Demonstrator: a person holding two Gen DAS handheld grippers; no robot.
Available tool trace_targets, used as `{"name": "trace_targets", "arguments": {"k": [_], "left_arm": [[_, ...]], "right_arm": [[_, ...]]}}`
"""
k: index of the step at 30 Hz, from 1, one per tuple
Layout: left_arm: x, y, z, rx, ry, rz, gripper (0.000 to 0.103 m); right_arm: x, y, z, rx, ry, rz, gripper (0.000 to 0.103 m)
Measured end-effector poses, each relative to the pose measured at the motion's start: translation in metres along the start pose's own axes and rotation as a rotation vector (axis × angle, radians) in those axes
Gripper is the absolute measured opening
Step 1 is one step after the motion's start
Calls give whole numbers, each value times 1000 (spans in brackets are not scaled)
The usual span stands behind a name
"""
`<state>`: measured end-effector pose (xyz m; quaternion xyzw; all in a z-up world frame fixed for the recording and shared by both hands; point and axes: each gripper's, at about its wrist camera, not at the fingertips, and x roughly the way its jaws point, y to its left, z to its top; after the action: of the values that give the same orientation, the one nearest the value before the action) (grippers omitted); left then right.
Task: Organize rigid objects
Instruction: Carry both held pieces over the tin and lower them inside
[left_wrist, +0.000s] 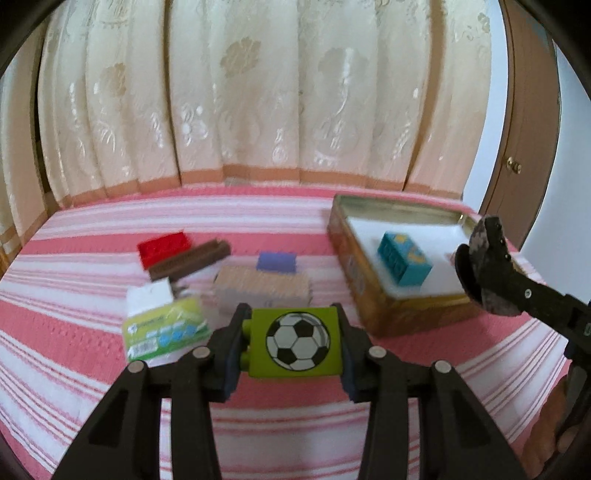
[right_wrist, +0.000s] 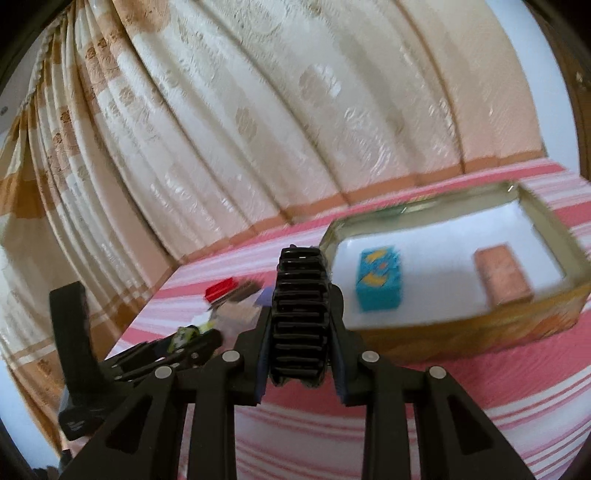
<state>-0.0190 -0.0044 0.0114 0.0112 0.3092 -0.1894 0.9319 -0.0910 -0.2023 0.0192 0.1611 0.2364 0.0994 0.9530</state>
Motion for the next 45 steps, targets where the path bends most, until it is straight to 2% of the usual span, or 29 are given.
{"name": "trace_targets", "arguments": {"k": [5, 11, 23, 31, 35, 45], "left_arm": [[3, -17, 18, -8, -30, -18, 42], [13, -52, 35, 16, -61, -47, 42], [54, -124, 53, 30, -65, -88, 42], [87, -163, 56, 34, -21, -78, 42], [106, -177, 53, 43, 16, -66, 42], [120, -180, 46, 70, 32, -15, 42]], "right_arm": [[-9, -18, 19, -1, -53, -59, 30], [-18, -45, 39, -31, -111, -178, 30], [-19, -108, 64, -55, -167, -381, 30], [-2, -134, 72, -63, -125, -447, 30], [9, -141, 72, -65, -74, -462, 30], [30, -139, 70, -116, 6, -488, 30]]}}
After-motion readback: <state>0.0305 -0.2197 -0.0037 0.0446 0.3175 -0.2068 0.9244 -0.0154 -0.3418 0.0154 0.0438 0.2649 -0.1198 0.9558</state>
